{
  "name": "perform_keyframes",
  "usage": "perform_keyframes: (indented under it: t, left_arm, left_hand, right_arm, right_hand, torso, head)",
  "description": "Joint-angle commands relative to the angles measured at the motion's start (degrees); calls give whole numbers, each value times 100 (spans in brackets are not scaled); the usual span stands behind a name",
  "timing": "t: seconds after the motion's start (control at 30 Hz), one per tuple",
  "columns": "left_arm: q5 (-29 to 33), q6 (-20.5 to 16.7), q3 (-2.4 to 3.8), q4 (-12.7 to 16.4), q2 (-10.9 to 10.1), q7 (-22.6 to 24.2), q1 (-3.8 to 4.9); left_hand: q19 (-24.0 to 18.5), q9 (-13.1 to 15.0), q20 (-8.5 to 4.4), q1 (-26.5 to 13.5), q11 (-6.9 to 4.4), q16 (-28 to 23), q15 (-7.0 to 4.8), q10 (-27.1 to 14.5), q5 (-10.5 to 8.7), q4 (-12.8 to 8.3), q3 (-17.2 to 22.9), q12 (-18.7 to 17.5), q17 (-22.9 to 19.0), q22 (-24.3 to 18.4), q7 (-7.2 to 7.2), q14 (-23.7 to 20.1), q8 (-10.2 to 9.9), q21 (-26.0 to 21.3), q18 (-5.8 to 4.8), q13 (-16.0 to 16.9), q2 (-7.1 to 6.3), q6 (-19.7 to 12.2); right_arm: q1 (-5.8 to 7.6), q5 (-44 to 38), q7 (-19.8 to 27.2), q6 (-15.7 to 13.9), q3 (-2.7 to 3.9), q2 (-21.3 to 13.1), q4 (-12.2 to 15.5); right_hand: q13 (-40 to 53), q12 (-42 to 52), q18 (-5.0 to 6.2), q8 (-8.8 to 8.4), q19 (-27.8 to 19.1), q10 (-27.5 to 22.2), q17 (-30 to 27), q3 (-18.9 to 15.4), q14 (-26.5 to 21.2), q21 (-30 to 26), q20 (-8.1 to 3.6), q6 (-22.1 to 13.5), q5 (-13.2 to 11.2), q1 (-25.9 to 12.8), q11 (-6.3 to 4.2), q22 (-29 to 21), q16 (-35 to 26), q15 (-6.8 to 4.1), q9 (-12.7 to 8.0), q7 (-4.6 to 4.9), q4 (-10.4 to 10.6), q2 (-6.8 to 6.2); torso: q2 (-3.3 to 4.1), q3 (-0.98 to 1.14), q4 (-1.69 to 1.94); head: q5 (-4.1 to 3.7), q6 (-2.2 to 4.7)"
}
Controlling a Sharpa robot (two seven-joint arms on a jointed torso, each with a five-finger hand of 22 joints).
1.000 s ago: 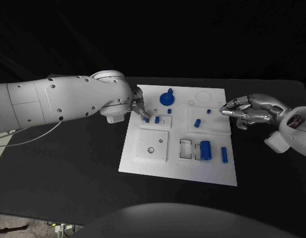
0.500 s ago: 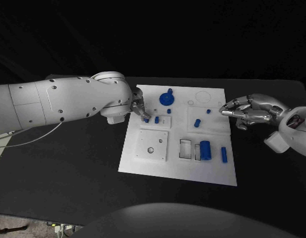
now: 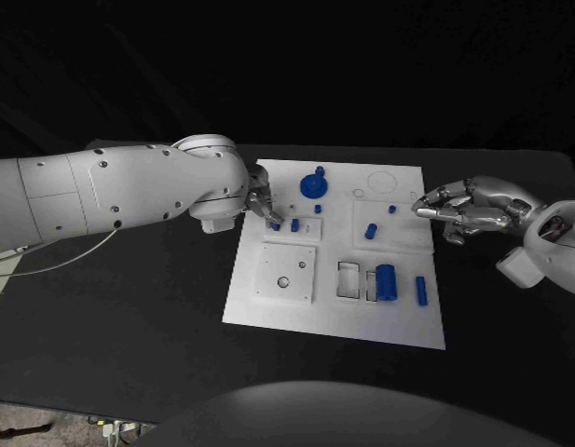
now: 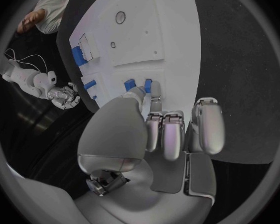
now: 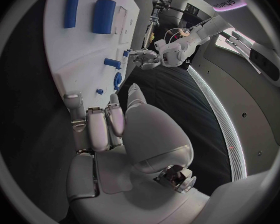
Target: Assemble the parts on the task board
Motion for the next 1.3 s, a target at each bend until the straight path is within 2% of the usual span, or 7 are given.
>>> perform_keyframes:
  t: [0.03, 0.1, 0.33, 0.47, 0.97, 1.13, 1.3]
  left_arm:
    - [-9, 119, -3, -1, 15, -146, -8]
    - [-14, 112, -3, -9, 16, -152, -9]
    - [-65, 101, -4, -18, 20, -190, -10]
    - [-71, 114, -4, -29, 26, -202, -11]
    - [-2, 98, -8, -61, 23, -196, -24]
    - [15, -179, -7, -25, -38, -63, -27]
    - [20, -530, 4, 41, -144, 144, -27]
  left_hand:
    - [146, 7, -29, 55, -23, 14, -15, 450, -8, -179, 208, -21, 1506, 1149, -21, 582, 20, -32, 87, 1310, -22, -4]
    - [144, 17, -24, 27, -18, 14, -12, 450, -79, -166, 221, -21, 1506, 1148, -17, 582, 26, -37, 87, 1311, -35, -14]
    - [135, 53, 19, -547, 48, 14, 40, 453, -1247, 120, -70, -16, 1506, 1144, 67, 582, 14, -68, 89, 1314, -65, -161]
    - [131, 66, 56, -866, 107, 14, 86, 452, -1523, 144, -280, -16, 1506, 1140, 135, 582, 1, -89, 92, 1312, -30, -287]
    - [117, 90, 96, -1158, 141, 14, 120, 429, -1557, 150, -496, -37, 1506, 1129, 166, 582, 25, -137, 102, 1287, 92, -370]
    - [122, 98, 108, -1329, 148, 14, 127, 435, -1571, 160, -630, -30, 1506, 1132, 171, 582, 44, -132, 101, 1295, 120, -385]
    - [132, 103, 114, -1548, 155, 14, 133, 440, -1659, 163, -903, -24, 1506, 1136, 181, 582, 50, -122, 99, 1300, 40, -442]
  right_arm:
    - [-6, -5, 68, 98, -1, 8, -1]
    - [-7, -5, 69, 100, -1, 8, -1]
    - [-8, -5, 66, 107, -1, 6, -9]
    - [-9, -5, 65, 109, -1, 8, -15]
    - [-10, -3, 62, 111, -1, 17, -29]
    - [-11, -1, 67, 110, -1, 20, -33]
    - [-12, 2, 71, 116, -1, 21, -40]
  right_hand:
    - [-167, -33, 99, -24, -51, -17, 813, 11, -42, -21, 0, 34, 38, 50, -32, 475, -24, -4, -7, -2, -34, 10]
    - [-167, -33, 99, -24, -51, -17, 813, 11, -42, -21, 0, 34, 38, 50, -32, 475, -24, -4, -7, -2, -34, 10]
    - [-166, -32, 99, -25, -54, -14, 813, 11, -41, -25, 1, 35, 40, 59, -32, 475, -24, -3, -8, -1, -42, 5]
    - [-166, -32, 99, -25, -54, -14, 813, 11, -41, -25, 1, 35, 40, 59, -32, 475, -24, -3, -8, -1, -42, 5]
    - [-170, -36, 99, -27, -54, -23, 811, 12, -45, -26, 1, 36, 42, 61, -31, 475, -25, -2, -10, 1, -43, 7]
    - [-170, -36, 99, -27, -54, -23, 811, 12, -45, -26, 1, 36, 42, 61, -31, 475, -25, -2, -10, 1, -43, 7]
    - [-170, -35, 101, -28, -63, -22, 812, 13, -44, -33, 2, 36, 45, 62, -31, 473, -25, -2, -11, 2, -44, 10]
  torso:
    - [-1, -1, 1]
    - [2, -1, -1]
    - [3, 0, 1]
    - [1, 0, 0]
    - [0, 2, 3]
    - [3, 0, 2]
    - [-1, 0, 1]
  head:
    - [3, 1]
    - [4, 1]
    - [2, 1]
    - [6, 1]
    - [0, 1]
    - [-3, 1]
    - [-16, 1]
